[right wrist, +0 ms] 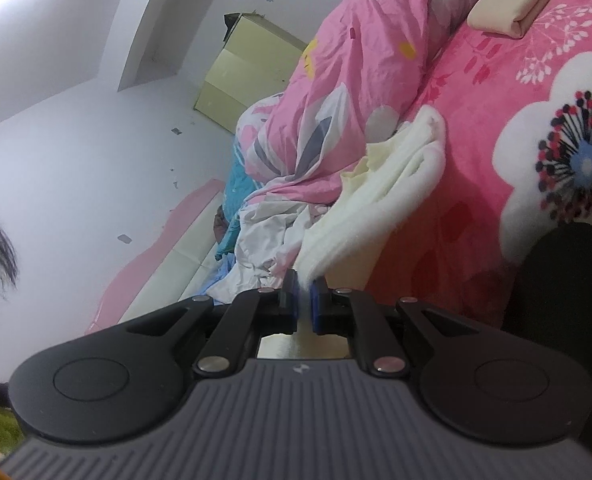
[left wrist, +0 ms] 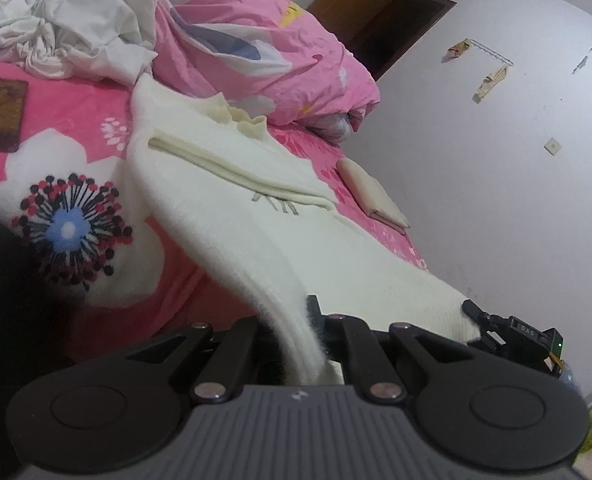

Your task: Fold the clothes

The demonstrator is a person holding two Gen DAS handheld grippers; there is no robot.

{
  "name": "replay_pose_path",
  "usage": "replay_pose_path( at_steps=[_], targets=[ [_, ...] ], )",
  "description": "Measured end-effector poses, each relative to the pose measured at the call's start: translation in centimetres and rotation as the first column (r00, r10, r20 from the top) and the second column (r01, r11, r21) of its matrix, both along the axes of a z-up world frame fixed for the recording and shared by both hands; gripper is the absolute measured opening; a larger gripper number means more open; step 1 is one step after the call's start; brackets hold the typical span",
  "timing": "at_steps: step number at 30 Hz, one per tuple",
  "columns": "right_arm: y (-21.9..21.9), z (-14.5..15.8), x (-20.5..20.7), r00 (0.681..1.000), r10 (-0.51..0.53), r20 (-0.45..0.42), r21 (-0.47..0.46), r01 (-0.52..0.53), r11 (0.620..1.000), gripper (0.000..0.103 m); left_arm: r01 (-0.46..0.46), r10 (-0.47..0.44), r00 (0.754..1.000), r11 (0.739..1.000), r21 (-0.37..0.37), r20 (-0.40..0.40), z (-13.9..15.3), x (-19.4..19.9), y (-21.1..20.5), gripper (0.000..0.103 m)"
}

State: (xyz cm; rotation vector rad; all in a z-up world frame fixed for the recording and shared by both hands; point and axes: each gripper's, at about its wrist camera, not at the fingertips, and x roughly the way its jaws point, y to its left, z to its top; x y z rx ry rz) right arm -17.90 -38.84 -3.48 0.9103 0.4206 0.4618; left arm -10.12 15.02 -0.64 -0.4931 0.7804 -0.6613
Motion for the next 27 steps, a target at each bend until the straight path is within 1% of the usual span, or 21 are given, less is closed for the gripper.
replay_pose_path(
  at_steps=[2,5,8,13,17,19,23,25,27],
  targets=[
    [-0.1,-0.7,0.2,1.000,-0.005,-0.023,0.011,0.006,1.000,0.005,0.000,0.000,1.000,1.000,-0.009,-0.026,-0.9,0.3,0.1,0.004],
    [-0.2,-1.5,0.6,0.998,-0.004,-0.060,0.016,0.005,1.000,0.005,0.002,-0.002,0.998,1.000,0.010,-0.059,-2.1,0.5,0.0,0.004],
    [-0.1,-1.8,0.7,0.997,0.002,-0.074,0.022,-0.001,1.000,0.005,0.000,0.000,0.997,1.000,0.012,-0.074,-2.7,0.4,0.2,0.004],
    [-0.1,-1.9,0.5,0.996,-0.001,-0.093,-0.003,0.001,1.000,0.005,0.010,-0.009,0.996,1.000,0.015,-0.090,-3.4,0.4,0.5,0.004],
    [-0.3,-2.6,-0.1,0.991,-0.010,-0.130,-0.032,0.006,0.999,0.005,0.039,-0.032,0.990,0.998,0.045,-0.135,-5.0,0.4,0.1,0.005],
    [-0.2,-3.3,-0.3,0.988,-0.018,-0.156,-0.067,0.007,0.998,0.005,0.046,-0.036,0.986,0.997,0.060,-0.162,-6.0,0.7,0.0,0.005],
    [-0.4,-5.0,-0.5,0.973,-0.042,-0.226,-0.117,0.016,0.993,0.005,0.072,-0.052,0.978,0.993,0.096,-0.202,-7.9,1.5,-0.2,0.005],
    [-0.4,-5.5,-0.6,0.965,-0.052,-0.258,-0.150,0.013,0.989,0.006,0.089,-0.059,0.971,0.988,0.124,-0.230,-8.7,1.9,-0.3,0.005],
    [-0.5,-5.9,-0.5,0.957,-0.057,-0.286,-0.175,0.006,0.985,0.008,0.111,-0.074,0.960,0.986,0.127,-0.269,-9.4,2.4,-0.2,0.006]
  ],
)
